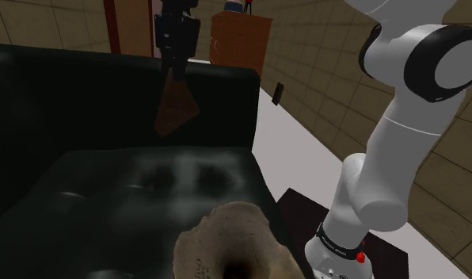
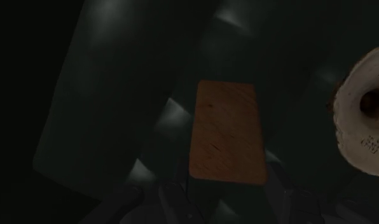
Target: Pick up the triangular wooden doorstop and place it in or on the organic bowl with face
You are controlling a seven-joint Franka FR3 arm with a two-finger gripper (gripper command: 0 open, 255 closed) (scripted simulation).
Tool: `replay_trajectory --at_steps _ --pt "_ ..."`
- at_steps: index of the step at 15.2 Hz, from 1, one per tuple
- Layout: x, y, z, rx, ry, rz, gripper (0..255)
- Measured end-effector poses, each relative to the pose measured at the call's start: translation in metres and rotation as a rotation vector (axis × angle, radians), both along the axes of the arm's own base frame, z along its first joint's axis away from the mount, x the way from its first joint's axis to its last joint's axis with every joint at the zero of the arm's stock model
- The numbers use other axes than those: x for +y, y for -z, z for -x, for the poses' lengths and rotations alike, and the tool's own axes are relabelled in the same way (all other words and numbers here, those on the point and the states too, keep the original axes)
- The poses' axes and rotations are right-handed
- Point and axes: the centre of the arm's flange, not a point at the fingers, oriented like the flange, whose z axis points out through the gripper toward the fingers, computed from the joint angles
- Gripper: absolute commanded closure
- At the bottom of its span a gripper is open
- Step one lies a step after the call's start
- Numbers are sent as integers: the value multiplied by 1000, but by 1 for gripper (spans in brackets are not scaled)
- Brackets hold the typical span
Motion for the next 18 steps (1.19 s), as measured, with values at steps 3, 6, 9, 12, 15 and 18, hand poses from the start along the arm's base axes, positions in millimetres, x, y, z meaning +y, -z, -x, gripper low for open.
replay_trajectory --at_steps 3,6,9,12,15,18 --pt "7 -4 42 0 0 0 255" --pt "14 -6 78 0 1 0 255" --pt "21 -13 117 0 0 0 255" --pt "30 -19 156 0 0 0 255" --pt "38 -23 195 0 1 0 255" --pt "48 -28 232 0 0 0 255"
